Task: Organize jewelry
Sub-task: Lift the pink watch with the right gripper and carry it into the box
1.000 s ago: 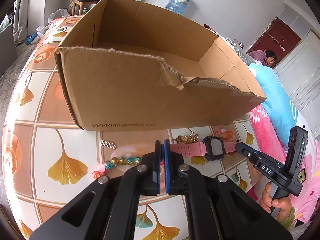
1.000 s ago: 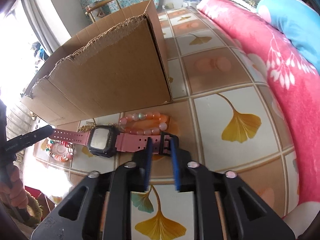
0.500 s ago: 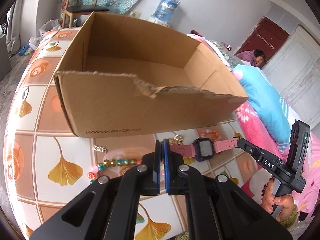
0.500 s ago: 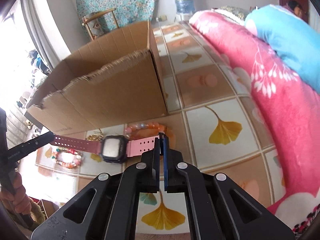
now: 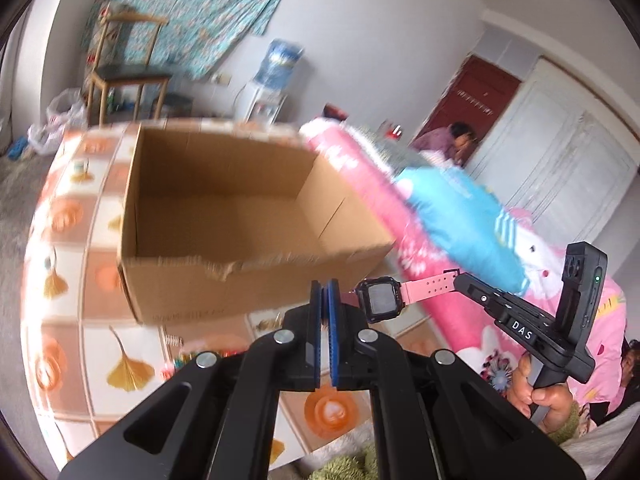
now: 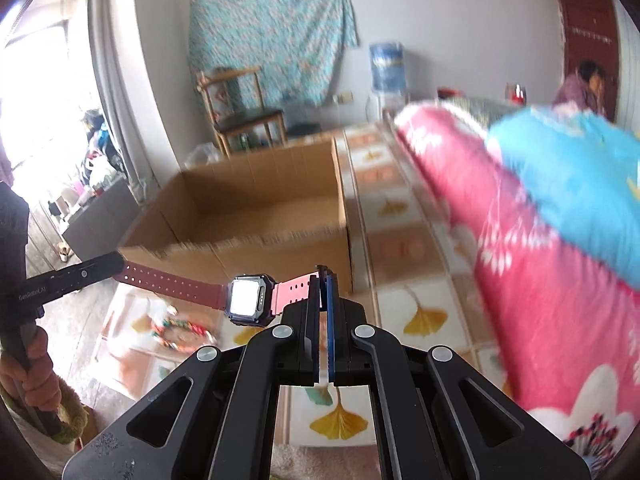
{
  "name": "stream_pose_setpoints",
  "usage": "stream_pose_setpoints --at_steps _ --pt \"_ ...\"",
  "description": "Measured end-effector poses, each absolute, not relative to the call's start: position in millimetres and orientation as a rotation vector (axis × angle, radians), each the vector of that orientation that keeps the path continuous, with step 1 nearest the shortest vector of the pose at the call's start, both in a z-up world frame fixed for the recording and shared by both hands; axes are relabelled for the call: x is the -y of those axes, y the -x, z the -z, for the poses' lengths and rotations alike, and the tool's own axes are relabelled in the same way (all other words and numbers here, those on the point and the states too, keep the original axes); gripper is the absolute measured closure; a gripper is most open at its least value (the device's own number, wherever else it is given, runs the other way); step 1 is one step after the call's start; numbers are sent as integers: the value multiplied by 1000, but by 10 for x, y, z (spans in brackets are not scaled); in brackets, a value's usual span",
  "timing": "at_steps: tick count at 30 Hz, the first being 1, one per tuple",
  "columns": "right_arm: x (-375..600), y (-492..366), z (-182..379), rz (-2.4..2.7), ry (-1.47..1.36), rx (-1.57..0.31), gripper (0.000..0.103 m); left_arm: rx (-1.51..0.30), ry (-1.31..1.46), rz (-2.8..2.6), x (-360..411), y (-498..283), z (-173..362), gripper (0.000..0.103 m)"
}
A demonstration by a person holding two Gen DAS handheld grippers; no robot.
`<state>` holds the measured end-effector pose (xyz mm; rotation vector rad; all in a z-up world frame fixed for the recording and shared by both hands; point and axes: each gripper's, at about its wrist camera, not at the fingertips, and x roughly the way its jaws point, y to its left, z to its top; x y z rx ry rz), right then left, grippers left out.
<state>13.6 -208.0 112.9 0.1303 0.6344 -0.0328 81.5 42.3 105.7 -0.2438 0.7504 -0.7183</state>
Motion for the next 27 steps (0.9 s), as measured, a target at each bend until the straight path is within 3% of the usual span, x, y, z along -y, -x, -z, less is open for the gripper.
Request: stream_pose_setpoints --at_steps 7,12,21,27 --pt "1971 -649 -1464 -60 -24 -542 102 -594 166 670 -447 -963 -1553 100" --pt "1904 -1506 -1402 -179 4 -617 102 -580 70 549 -372 -1480 -1624 100" --pt "1605 -3002 -825 -255 128 -902 102 -828 -119 382 -49 -2775 -1052 100" --pt "1570 -3448 -535 -238 150 -1018 102 -1006 -130 331 51 -3357 -687 98"
